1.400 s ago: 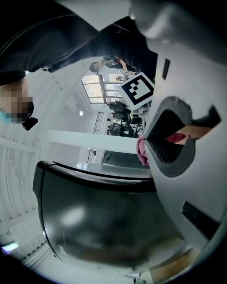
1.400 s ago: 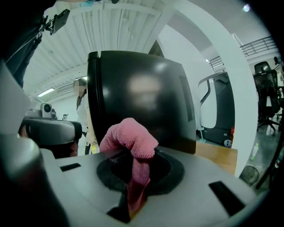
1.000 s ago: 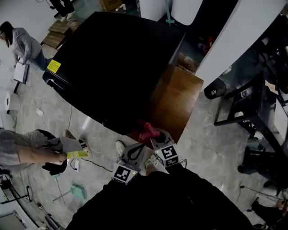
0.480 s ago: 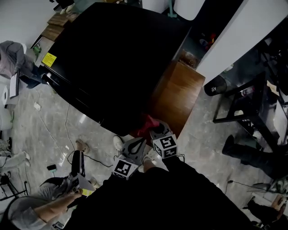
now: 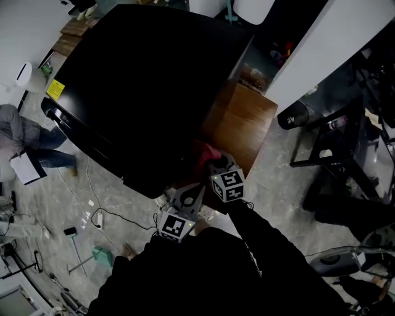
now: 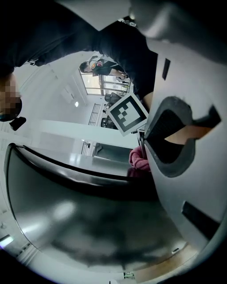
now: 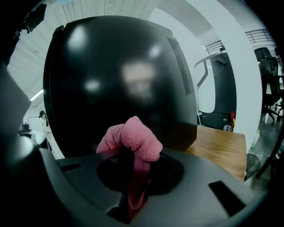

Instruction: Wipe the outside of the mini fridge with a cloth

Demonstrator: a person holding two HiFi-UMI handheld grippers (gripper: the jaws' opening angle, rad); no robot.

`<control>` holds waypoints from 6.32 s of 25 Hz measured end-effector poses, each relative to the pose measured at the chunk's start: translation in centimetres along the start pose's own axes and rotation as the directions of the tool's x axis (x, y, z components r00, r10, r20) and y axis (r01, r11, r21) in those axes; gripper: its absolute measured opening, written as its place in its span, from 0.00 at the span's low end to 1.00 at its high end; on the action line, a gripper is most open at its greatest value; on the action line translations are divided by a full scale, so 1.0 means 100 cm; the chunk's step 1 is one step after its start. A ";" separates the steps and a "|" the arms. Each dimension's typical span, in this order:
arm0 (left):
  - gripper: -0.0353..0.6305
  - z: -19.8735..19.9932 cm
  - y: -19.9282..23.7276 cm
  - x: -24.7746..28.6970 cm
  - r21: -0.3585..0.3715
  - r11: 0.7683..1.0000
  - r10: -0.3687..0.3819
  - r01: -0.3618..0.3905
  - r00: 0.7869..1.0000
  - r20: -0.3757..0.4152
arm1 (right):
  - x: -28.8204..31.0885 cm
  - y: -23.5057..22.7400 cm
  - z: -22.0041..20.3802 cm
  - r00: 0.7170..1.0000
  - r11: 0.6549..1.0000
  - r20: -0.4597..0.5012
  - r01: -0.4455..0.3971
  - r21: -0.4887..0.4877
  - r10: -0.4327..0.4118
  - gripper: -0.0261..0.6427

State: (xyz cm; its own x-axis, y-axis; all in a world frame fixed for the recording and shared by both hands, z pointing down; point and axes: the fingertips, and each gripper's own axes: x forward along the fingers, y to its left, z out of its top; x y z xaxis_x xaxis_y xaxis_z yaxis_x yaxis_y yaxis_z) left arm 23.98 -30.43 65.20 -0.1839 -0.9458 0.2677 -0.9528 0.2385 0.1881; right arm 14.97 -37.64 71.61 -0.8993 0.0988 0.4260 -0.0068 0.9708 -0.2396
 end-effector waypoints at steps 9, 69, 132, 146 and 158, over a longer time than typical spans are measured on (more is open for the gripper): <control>0.06 0.010 0.000 0.052 0.003 1.000 0.004 -0.004 1.000 0.011 | 0.029 -0.078 0.027 0.997 0.997 -0.012 0.072 -0.027 -0.072 0.11; 0.06 0.154 0.238 -0.392 0.012 0.995 0.092 -0.097 0.974 0.205 | 0.012 0.465 0.169 0.884 0.879 0.093 -0.435 -0.194 0.458 0.11; 0.06 0.371 0.724 -0.216 0.272 0.824 -0.542 0.497 0.831 0.125 | 0.441 0.376 0.454 0.710 0.841 0.525 0.177 0.512 -0.469 0.11; 0.06 0.435 0.689 -0.102 0.377 0.586 -0.797 0.717 0.594 0.110 | 0.379 0.239 0.484 0.172 0.559 0.542 0.068 0.827 -0.823 0.11; 0.06 0.423 0.671 -0.061 0.374 0.506 -0.848 0.777 0.528 0.048 | 0.344 0.177 0.449 -0.034 0.380 0.379 -0.156 0.912 -0.925 0.11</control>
State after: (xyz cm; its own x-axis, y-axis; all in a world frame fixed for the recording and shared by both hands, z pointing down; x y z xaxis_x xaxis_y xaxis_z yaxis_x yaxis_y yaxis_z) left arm -49.08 -18.00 36.20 0.6989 -0.7124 -0.0631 -0.7152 -0.6971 -0.0504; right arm -35.76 -26.83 42.85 -0.1294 -0.9839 -0.1235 -0.2612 0.1540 -0.9529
